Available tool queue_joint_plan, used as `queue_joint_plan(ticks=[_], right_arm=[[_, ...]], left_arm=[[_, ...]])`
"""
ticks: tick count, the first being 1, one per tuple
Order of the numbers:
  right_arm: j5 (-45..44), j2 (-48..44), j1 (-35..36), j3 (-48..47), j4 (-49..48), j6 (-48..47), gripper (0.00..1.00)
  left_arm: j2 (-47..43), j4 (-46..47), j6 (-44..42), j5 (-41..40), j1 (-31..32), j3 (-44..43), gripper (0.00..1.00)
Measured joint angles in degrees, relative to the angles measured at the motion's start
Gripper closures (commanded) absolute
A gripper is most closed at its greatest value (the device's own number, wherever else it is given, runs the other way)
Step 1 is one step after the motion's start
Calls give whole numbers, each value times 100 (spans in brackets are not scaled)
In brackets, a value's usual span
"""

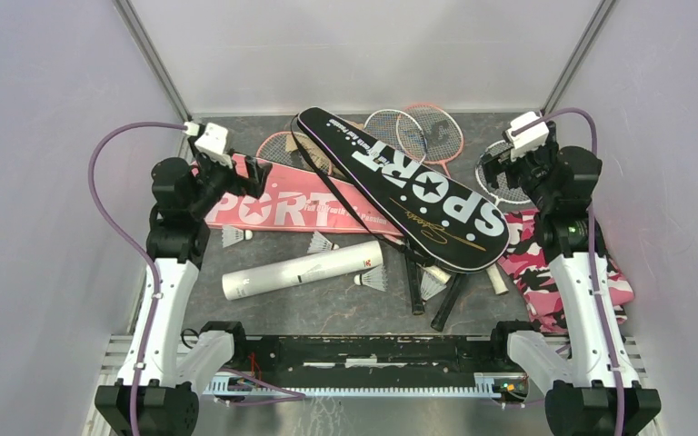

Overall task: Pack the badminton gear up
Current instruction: Open the lid of the shuttle tube.

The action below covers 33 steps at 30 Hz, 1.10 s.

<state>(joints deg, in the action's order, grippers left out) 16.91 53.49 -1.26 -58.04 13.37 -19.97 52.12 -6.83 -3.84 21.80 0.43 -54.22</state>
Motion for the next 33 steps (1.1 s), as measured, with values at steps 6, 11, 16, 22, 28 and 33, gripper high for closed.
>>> queue_joint_plan(ticks=[6,11,16,22,28,33], right_arm=[[297,39,0,-42,400,-444,2],[638,-33,0,553,299,-527,2],[791,4,0,1104,321,-522,2],[992,46,0,1141,295,-518,2],[1104,48,0,1217,275,-514,2],[1163,48,0,1226,275,-516,2]], left_arm=[[-52,-1436,-1351,728,2,-74,0],[-83,-2667,-2507,1025,2,-74,0],[142,-3672,-3434,1082,85,-81,0],[551,-4374,-4122,979,420,-72,0],[763,-4444,-4468,468,1384,317,0],[1110,-4325,-4535,-146,2037,785,0]])
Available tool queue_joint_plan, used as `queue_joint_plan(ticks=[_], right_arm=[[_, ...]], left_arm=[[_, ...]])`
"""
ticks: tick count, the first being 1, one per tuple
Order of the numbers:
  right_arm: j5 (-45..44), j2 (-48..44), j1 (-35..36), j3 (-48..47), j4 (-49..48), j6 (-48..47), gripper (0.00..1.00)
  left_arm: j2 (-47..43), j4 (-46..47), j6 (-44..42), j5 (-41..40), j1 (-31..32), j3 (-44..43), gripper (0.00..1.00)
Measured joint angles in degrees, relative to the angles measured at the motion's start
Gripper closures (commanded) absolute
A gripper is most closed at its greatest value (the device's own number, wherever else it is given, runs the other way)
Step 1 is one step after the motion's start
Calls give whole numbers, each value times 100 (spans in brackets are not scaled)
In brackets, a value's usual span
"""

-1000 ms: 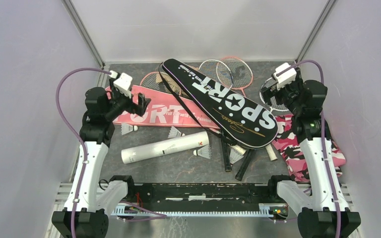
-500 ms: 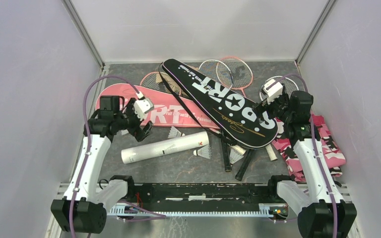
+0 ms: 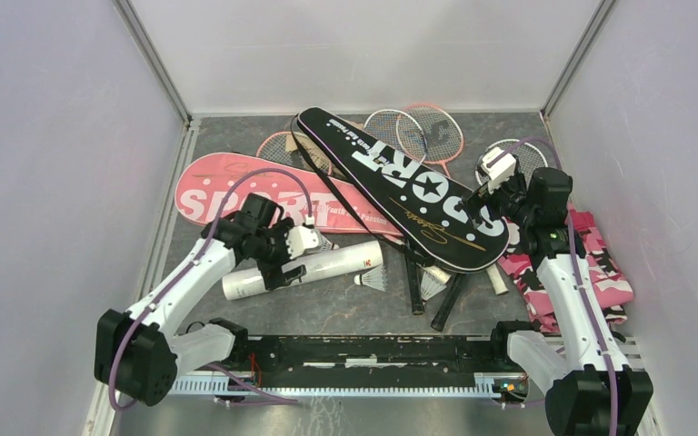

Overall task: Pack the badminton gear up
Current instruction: Open the lid of the shuttle tube.

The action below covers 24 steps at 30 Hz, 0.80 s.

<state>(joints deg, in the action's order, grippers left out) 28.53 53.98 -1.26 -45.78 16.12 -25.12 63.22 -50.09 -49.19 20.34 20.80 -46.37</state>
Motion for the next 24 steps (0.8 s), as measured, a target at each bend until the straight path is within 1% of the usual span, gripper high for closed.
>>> queue_joint_plan(ticks=[8,14,17,20,24], right_arm=[[103,42,0,24,-2,0,2],[127,70,0,28,0,0,2],[140,131,2,28,0,0,2],[146,227,0,28,7,-2,2],[146,293,0,28,11,-4,2]], left_arm=[[238,538,4,-645,367,494,0],[232,1088,20,-953,549,1054,9],[179,1228,42,-1038,597,1233,19],[68,1300,79,-1128,597,1259,32],[-57,1207,85,-1191,597,1237,43]])
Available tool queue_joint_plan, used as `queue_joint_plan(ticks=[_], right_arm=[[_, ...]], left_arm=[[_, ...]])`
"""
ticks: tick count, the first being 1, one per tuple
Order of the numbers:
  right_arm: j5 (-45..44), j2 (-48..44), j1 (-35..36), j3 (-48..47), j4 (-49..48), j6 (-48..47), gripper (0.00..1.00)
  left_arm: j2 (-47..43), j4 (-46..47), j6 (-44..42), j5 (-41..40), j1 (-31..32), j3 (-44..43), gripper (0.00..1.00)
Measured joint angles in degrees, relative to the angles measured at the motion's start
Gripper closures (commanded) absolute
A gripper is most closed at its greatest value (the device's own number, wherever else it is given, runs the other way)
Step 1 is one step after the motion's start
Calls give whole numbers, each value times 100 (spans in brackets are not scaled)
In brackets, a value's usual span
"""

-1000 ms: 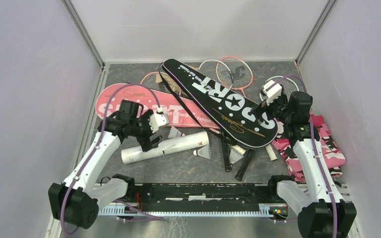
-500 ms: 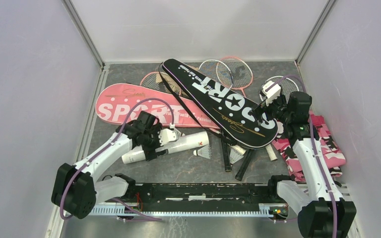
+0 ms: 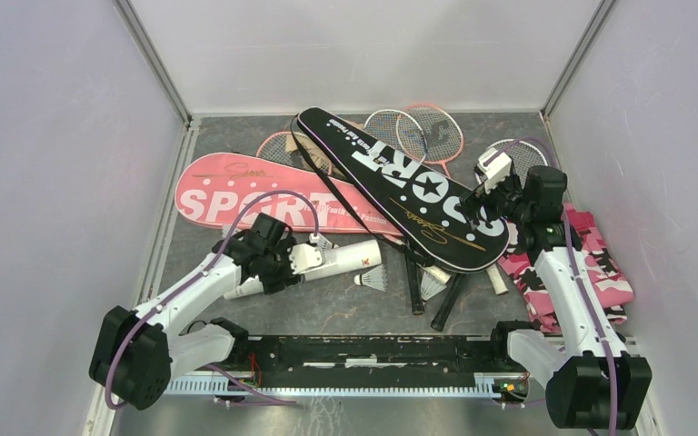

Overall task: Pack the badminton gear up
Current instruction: Open the lid of the shuttle tube.

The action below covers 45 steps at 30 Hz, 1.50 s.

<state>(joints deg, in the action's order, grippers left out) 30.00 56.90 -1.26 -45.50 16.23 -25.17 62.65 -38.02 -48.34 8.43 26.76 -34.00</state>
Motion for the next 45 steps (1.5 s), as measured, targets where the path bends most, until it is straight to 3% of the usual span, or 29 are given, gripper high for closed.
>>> queue_joint_plan(ticks=[7,18,26,31,45], right_arm=[[2,44,0,0,20,0,2],[332,120,0,0,63,-28,2],[1703,199,2,-485,940,-656,9],[2448,203,52,-1049,1663,-1364,19],[3602,295,358,-1141,3617,-3285,37]], left_arm=[[-81,-649,7,-81,0,-435,68],[-308,-1499,11,667,0,-1281,87],[-264,-1097,343,1641,0,-1781,89],[-44,-562,673,2181,0,-1781,89],[24,142,1113,2830,0,-1687,90]])
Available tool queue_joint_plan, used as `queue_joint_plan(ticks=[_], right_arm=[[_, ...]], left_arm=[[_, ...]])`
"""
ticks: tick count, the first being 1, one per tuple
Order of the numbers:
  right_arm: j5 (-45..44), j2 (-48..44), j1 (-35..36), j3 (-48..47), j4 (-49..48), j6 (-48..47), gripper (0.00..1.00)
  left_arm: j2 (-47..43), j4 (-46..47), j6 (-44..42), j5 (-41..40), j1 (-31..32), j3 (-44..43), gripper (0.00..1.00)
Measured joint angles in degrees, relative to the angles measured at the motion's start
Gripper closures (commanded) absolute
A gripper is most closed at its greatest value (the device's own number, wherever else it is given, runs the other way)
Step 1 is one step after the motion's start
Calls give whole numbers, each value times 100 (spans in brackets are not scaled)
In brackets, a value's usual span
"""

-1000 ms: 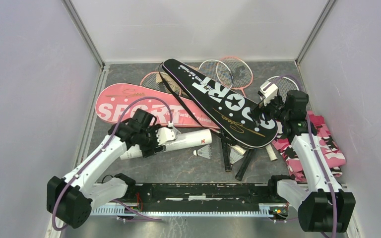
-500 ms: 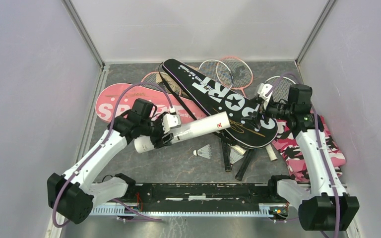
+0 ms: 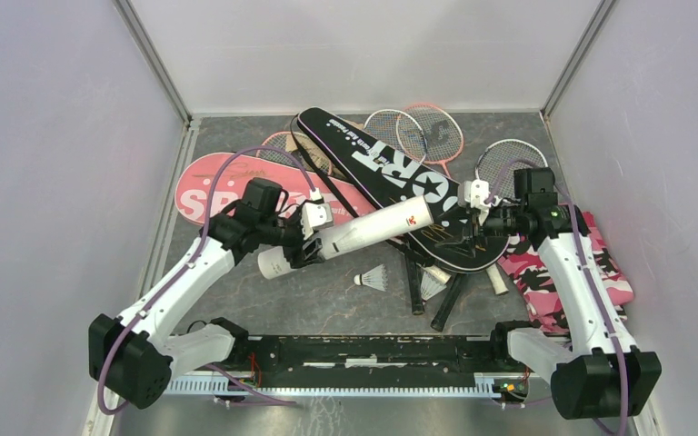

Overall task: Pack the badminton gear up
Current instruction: Open the lid of the shuttle tube.

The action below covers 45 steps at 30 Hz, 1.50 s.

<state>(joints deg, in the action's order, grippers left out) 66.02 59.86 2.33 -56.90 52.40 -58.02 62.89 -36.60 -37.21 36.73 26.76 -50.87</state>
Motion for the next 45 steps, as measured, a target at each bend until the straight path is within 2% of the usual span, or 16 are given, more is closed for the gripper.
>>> queue_joint_plan(ticks=[10,15,18,23,32,40,45], right_arm=[[240,282,111,-20,42,-57,47],[258,286,258,-22,-125,22,56],[256,293,378,-22,-197,81,67],[208,345,466,-20,-374,192,99],[90,374,643,-20,-476,544,100],[-20,289,706,-17,-476,619,100],[-61,164,710,57,-603,721,100]], left_arm=[[-2,46,13,129,0,122,89],[-2,57,13,146,0,190,89],[2,57,13,179,0,229,88],[61,-13,11,256,0,308,81],[66,76,-116,243,-2,542,62],[66,555,-225,273,-2,866,34],[72,719,-247,280,0,909,23]])
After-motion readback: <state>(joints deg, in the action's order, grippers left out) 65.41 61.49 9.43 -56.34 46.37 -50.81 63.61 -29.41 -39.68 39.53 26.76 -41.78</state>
